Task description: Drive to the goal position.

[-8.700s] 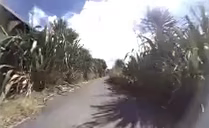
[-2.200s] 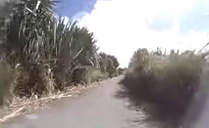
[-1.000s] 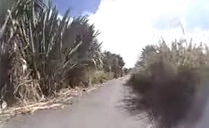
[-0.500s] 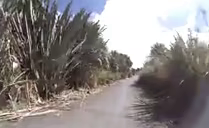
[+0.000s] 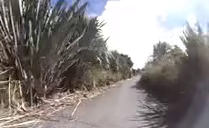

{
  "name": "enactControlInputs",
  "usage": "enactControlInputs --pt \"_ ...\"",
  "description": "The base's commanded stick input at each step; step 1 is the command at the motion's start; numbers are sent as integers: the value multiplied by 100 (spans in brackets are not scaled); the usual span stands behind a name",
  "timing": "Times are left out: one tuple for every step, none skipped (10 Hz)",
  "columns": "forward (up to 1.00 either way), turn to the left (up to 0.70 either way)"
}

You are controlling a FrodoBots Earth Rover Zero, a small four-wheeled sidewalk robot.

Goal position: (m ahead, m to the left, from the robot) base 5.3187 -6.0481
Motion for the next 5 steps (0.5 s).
enactControlInputs --pt "85 0" --pt "85 0" --pt "85 -8" --pt "85 -16" --pt "85 -31"
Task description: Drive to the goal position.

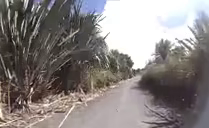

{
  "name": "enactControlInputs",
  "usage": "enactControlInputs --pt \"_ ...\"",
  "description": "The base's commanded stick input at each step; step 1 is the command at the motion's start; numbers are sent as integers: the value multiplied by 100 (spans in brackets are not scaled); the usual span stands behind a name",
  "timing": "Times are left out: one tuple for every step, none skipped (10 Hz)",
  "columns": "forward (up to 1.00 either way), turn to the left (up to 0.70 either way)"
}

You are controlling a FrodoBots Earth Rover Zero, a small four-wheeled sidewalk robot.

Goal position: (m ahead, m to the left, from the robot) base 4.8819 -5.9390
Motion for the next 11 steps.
enactControlInputs --pt "85 -20" --pt "85 -9" --pt "85 0" --pt "85 0" --pt "85 0" --pt "85 0" --pt "85 0" --pt "85 0" --pt "85 0" --pt "85 0" --pt "85 0"
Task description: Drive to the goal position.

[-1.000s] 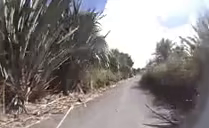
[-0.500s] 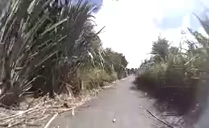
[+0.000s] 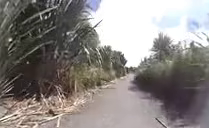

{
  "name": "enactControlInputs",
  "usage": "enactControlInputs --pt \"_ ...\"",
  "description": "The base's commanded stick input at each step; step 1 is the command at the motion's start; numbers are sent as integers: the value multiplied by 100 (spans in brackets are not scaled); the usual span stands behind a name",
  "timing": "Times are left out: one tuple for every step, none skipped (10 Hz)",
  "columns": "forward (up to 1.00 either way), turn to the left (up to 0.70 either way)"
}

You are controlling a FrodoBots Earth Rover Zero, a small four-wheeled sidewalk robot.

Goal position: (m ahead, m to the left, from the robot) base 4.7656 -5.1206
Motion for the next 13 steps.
enactControlInputs --pt "85 0" --pt "85 0" --pt "85 0" --pt "85 0" --pt "85 -11" --pt "85 -22" --pt "85 -33" --pt "85 -34" --pt "85 -34" --pt "85 -34" --pt "85 -21" --pt "85 -9" --pt "85 0"
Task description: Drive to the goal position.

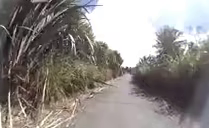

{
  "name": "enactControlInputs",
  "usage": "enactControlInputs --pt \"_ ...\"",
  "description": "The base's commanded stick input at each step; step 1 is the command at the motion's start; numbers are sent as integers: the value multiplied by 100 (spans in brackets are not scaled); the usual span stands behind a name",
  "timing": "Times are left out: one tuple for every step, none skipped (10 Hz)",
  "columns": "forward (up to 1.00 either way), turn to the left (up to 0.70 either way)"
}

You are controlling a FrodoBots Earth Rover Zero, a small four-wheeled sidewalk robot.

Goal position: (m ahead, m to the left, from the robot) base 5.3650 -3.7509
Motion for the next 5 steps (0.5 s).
enactControlInputs --pt "85 0" --pt "85 0" --pt "85 0" --pt "85 0" --pt "85 0"
